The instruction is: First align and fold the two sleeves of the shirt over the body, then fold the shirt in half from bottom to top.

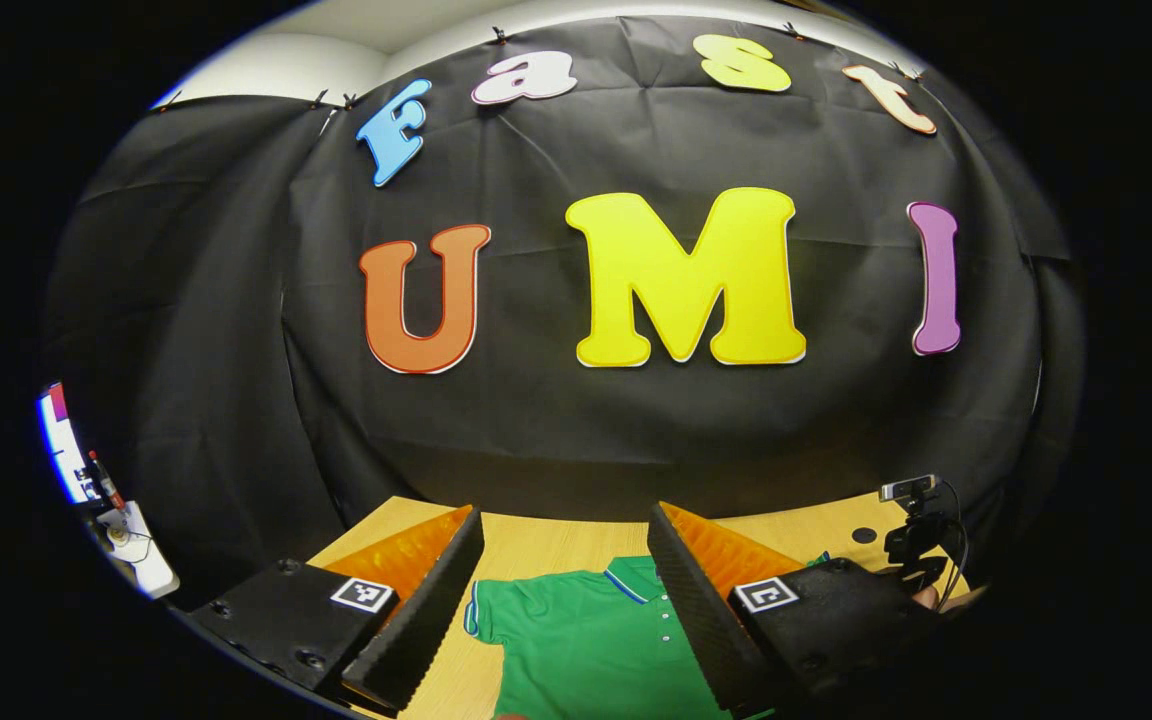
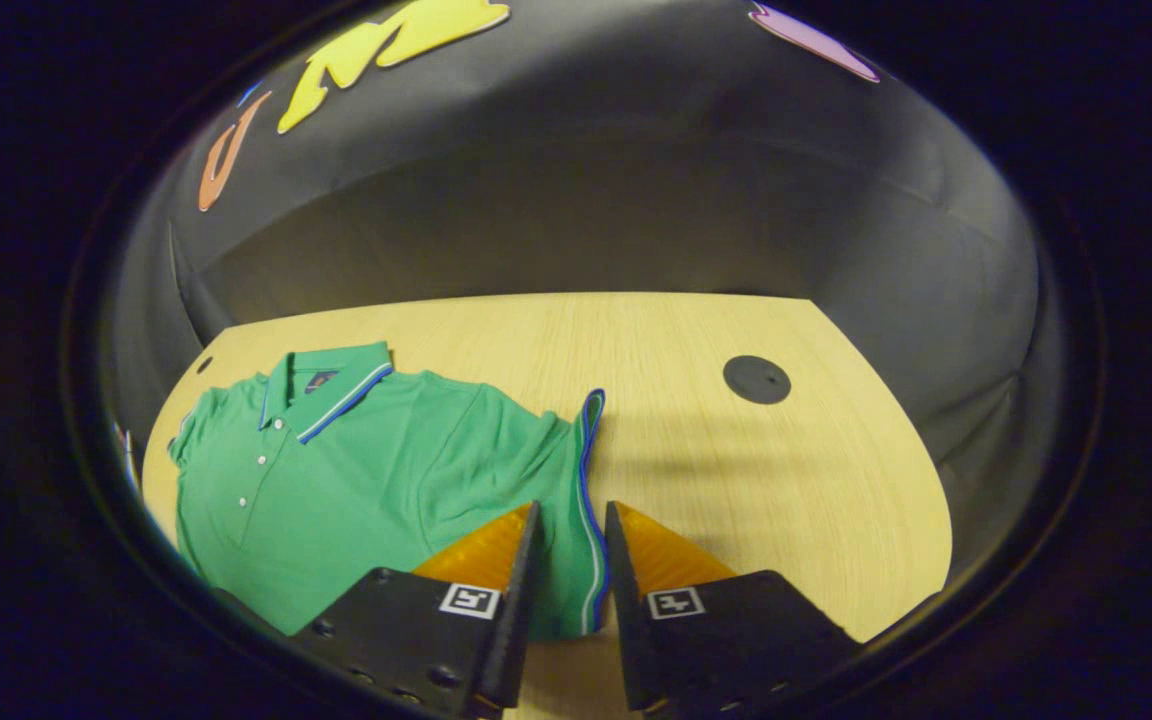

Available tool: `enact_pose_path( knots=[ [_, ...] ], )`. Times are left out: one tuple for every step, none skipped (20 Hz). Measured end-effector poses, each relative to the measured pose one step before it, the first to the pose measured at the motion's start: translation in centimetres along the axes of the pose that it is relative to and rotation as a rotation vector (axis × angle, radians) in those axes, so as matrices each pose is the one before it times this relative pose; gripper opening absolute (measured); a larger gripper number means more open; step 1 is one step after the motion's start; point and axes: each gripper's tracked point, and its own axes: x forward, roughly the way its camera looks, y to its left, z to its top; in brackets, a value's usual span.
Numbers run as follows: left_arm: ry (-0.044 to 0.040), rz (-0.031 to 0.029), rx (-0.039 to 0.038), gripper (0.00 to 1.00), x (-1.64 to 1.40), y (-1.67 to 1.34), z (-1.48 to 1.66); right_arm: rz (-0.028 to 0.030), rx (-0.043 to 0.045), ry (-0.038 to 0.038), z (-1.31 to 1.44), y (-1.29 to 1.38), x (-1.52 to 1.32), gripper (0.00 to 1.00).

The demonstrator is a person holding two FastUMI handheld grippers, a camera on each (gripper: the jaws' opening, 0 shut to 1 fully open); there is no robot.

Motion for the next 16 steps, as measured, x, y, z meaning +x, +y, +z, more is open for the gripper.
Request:
enact_pose_path(
  knots=[
    [-0.00022,-0.00496,0.00248,1.00,0.008,-0.307,-0.014,0.00942,-0.00034,0.00161,-0.192,0.241,-0.027,0.27],
    [-0.00256,-0.00285,0.00335,1.00,-0.029,-0.135,0.167,0.00525,-0.00740,0.00442,-0.071,0.224,-0.126,0.19],
    [-0.00323,-0.00185,0.00379,1.00,-0.029,-0.041,0.187,-0.00346,-0.00903,-0.00051,-0.024,0.050,0.047,0.06],
    [-0.00311,0.00232,0.00479,1.00,-0.119,0.142,0.069,0.00464,-0.00403,-0.00020,0.228,0.129,0.045,0.06],
    [-0.00206,0.00104,0.00279,1.00,-0.057,0.126,0.141,0.00324,0.00616,0.00479,0.015,0.153,-0.057,0.00],
    [-0.00351,0.00400,0.00132,1.00,-0.021,0.219,0.019,0.00404,0.01308,0.00494,0.105,0.204,-0.210,0.00],
    [-0.00144,0.00341,0.00033,1.00,0.093,0.216,-0.046,0.00846,0.01742,-0.00686,0.404,0.053,-0.371,0.00],
    [0.00195,0.00573,0.00105,1.00,-0.142,0.203,0.014,0.00527,0.01538,-0.01196,0.625,0.209,-0.372,0.00],
    [-0.00064,0.00405,-0.00429,1.00,-0.079,0.243,-0.026,0.00110,0.00802,-0.01330,0.459,0.206,-0.551,0.00],
    [-0.00409,0.00064,-0.01147,1.00,-0.011,0.284,-0.030,0.00138,0.00137,-0.00859,0.498,0.298,-0.495,0.00],
    [-0.00199,-0.00102,-0.01035,1.00,-0.059,0.139,0.024,-0.00242,-0.00453,-0.00600,0.386,0.303,-0.522,0.00],
    [0.00233,0.00349,-0.00864,1.00,0.018,0.248,-0.134,-0.00135,-0.00102,-0.00470,0.465,0.471,-0.459,0.00],
    [0.00092,0.00218,-0.00869,1.00,-0.109,0.344,-0.090,-0.00322,-0.00020,-0.00564,0.421,0.698,-0.346,0.00],
    [0.00056,0.00417,-0.00898,1.00,-0.095,0.481,-0.134,-0.00618,-0.00536,-0.00630,0.596,0.747,-0.290,0.00],
    [0.00002,0.00678,-0.00872,1.00,-0.131,0.534,-0.049,0.00001,-0.00570,-0.00553,0.453,0.956,-0.302,0.00],
    [-0.00064,0.00771,-0.00805,1.00,-0.006,0.640,-0.110,0.00355,-0.01050,-0.00269,0.493,1.187,-0.256,0.00]
  ],
)
